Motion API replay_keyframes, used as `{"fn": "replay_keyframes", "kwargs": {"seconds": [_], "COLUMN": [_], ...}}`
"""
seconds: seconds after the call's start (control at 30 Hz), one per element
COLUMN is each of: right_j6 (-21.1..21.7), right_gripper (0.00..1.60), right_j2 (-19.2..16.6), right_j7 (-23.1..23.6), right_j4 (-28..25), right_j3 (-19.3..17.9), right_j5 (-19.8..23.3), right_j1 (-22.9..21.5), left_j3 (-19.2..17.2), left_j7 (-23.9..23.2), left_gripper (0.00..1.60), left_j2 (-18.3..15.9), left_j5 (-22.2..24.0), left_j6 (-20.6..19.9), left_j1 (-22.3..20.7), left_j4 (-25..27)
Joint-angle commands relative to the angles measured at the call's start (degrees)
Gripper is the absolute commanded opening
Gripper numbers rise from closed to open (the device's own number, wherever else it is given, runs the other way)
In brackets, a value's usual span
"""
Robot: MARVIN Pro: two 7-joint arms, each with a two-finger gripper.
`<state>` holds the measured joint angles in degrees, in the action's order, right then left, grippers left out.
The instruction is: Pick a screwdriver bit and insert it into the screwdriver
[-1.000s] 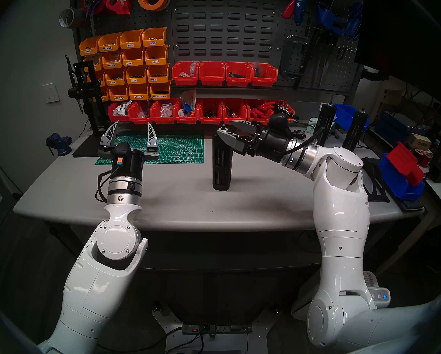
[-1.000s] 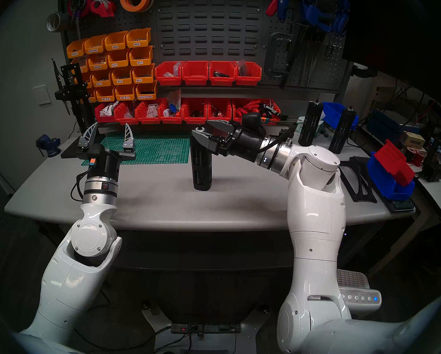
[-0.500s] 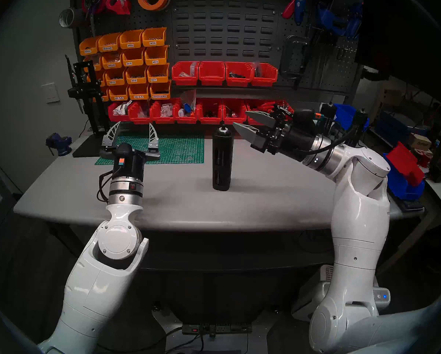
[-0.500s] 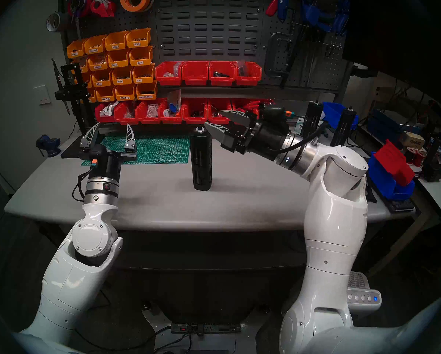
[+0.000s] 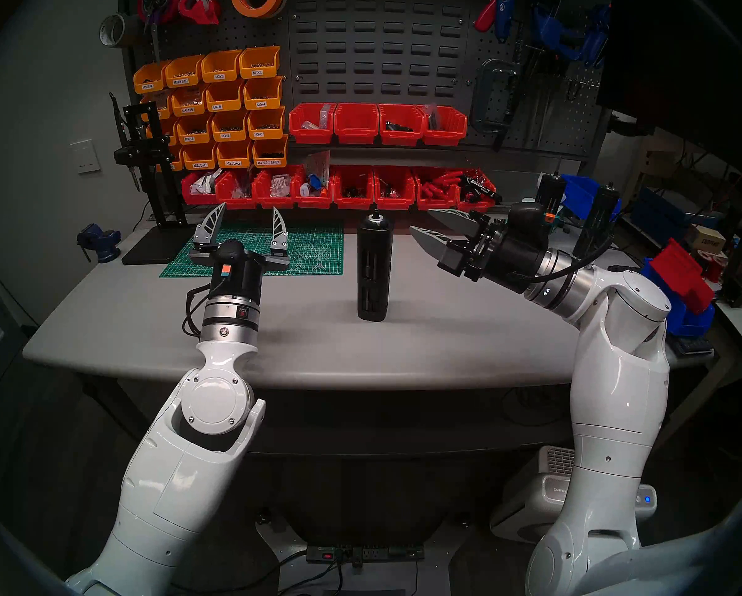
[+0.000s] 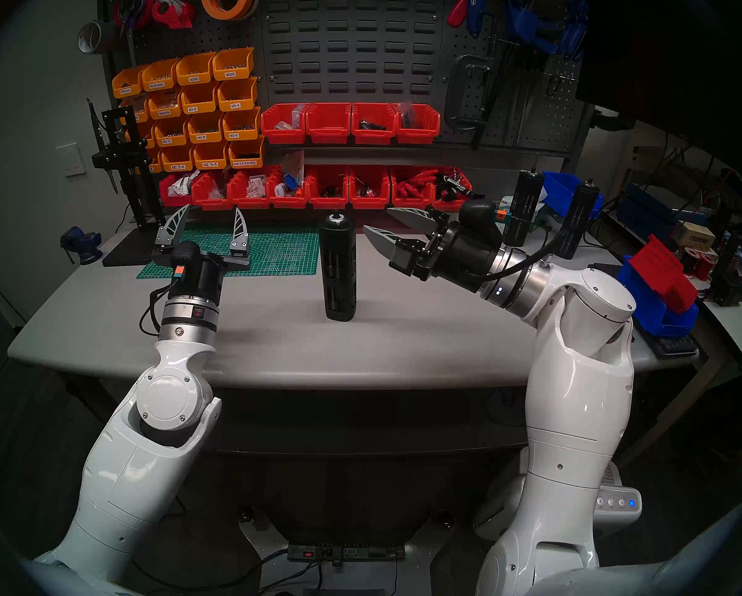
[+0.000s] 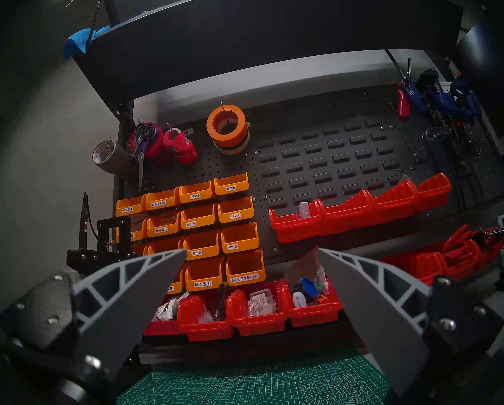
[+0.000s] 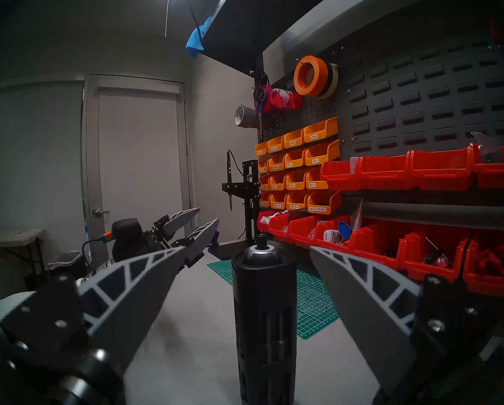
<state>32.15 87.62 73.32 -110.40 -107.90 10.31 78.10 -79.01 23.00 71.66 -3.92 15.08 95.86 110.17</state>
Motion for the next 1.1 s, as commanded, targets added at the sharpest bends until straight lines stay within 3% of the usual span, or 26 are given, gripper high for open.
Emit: {"fn": "replay_keyframes", "kwargs": {"seconds": [0.0,0.13,0.77,0.8,0.87,0.9,0.93,1.07], "right_j6": [2.34,3.41,6.89,6.83,6.44,6.44,6.32,5.57], "right_gripper": [1.00,0.77,0.79,0.83,1.12,1.12,1.35,1.30], "right_j2": [-0.98,-1.33,-4.47,-4.64,-4.60,-4.60,-4.44,-2.98], "right_j7": [1.18,0.43,-3.15,-3.38,-4.30,-4.30,-4.70,-7.09], "right_j4": [-2.31,-3.28,-3.40,-3.49,-3.94,-3.94,-4.07,-5.18], "right_j3": [0.68,0.91,3.18,3.30,3.44,3.44,3.53,3.21], "right_j5": [0.67,1.21,4.24,4.30,4.17,4.17,4.37,4.75], "right_j1": [-0.59,0.31,0.24,0.29,0.58,0.58,0.59,-0.82], "left_j3": [-0.74,-0.72,-0.25,-0.29,-0.34,-0.34,-0.37,-0.47], "left_j7": [1.01,1.07,1.33,1.37,1.44,1.44,1.43,1.47], "left_gripper": [1.60,1.60,1.60,1.60,1.60,1.60,1.60,1.60], "left_j2": [0.45,0.46,0.90,0.91,0.92,0.92,0.89,0.86], "left_j5": [-0.94,-1.12,-1.79,-1.80,-1.87,-1.87,-1.90,-1.98], "left_j6": [0.06,0.02,-0.19,-0.19,-0.23,-0.23,-0.26,-0.27], "left_j1": [-2.29,-2.39,-1.93,-1.87,-1.79,-1.79,-1.74,-1.63], "left_j4": [1.28,1.24,2.14,2.21,2.30,2.30,2.35,2.44]}}
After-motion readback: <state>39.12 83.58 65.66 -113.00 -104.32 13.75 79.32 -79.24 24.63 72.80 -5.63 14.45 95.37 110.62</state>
